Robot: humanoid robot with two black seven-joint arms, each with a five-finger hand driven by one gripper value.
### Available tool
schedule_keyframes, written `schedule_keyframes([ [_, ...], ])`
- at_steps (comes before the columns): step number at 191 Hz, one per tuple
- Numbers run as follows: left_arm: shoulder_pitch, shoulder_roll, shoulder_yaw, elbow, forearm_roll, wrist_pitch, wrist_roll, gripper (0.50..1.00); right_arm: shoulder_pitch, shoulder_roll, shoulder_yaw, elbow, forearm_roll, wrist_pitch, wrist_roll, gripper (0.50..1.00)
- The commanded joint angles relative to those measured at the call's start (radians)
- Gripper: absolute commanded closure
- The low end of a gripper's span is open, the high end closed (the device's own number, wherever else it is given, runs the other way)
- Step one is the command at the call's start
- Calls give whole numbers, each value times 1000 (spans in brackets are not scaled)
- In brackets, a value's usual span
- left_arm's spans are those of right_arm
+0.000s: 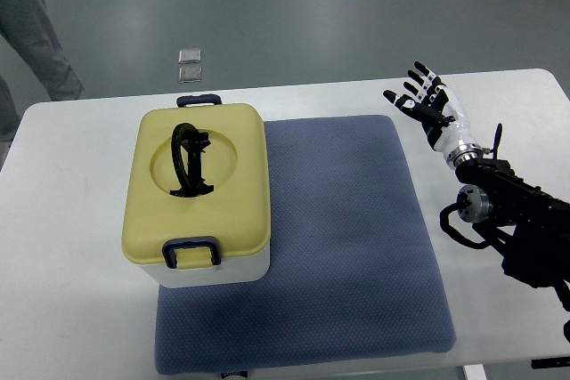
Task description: Open white storage box with right hand
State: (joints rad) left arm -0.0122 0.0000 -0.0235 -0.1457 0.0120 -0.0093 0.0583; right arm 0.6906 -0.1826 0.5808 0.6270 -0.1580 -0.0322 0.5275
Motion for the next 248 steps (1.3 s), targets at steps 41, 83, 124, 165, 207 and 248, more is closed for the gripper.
schedule_keyframes([
  [41,0,0,-1,0,0,0,0,500,32,-11,-10,17,-8,0,-1,572],
  [83,4,0,-1,0,0,0,0,500,201,-24,-102,17,-31,-9,-8,572],
  [124,4,0,0,0,0,0,0,500,369,-92,-268,39,-35,0,-11,572],
  [165,4,0,0,0,0,0,0,500,495,-132,-380,109,-256,35,-8,572],
  [207,4,0,0,0,0,0,0,500,618,-135,-380,166,-606,163,-3,572],
  [248,4,0,0,0,0,0,0,500,748,-113,-380,278,-902,273,23,572],
])
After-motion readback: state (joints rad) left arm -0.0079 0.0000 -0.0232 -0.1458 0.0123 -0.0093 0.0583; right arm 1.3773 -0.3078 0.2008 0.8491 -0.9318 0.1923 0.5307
